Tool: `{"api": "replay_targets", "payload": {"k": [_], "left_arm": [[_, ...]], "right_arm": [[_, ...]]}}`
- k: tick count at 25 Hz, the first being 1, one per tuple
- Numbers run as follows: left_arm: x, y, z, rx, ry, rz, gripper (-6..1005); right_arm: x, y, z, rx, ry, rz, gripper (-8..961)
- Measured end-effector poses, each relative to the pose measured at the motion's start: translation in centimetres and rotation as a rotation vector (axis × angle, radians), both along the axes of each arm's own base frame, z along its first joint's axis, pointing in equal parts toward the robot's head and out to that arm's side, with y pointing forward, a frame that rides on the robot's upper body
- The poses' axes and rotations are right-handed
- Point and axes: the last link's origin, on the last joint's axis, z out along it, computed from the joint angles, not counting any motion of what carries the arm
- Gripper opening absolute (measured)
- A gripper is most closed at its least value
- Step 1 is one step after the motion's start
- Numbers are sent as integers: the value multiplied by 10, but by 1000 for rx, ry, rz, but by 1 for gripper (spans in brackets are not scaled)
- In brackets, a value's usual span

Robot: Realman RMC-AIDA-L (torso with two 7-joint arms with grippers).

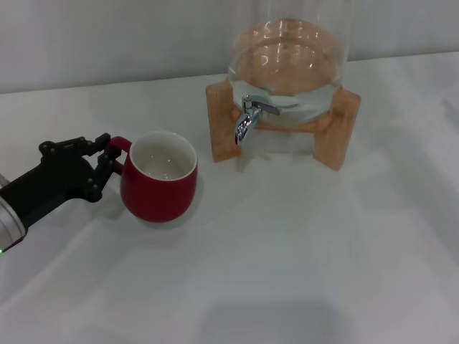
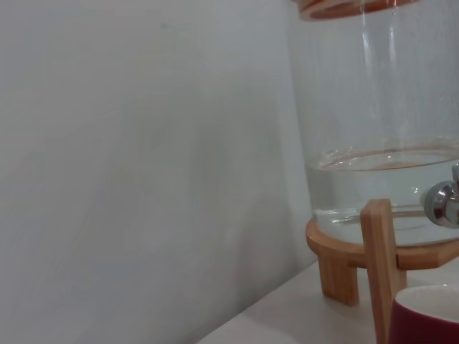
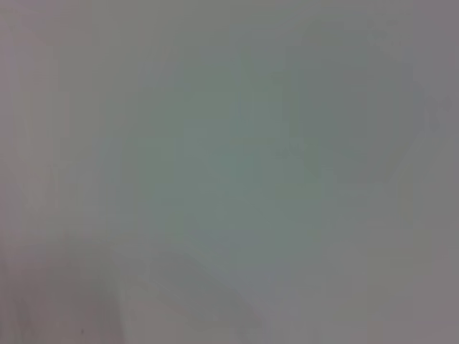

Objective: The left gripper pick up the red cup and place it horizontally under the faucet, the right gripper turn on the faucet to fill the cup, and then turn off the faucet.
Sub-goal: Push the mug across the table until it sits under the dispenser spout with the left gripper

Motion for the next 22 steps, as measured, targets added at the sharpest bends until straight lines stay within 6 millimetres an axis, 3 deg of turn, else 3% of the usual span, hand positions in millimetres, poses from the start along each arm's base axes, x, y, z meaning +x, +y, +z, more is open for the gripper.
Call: {"api": "replay_targets", "payload": {"k": [14, 22], "left_arm": [[22, 16, -12, -48, -26, -1, 161], [28, 15, -21, -92, -29, -1, 161]], "right_arm": [[-1, 1, 0, -1, 2, 3, 631], [-1, 1, -2, -7, -1, 7, 631]]}}
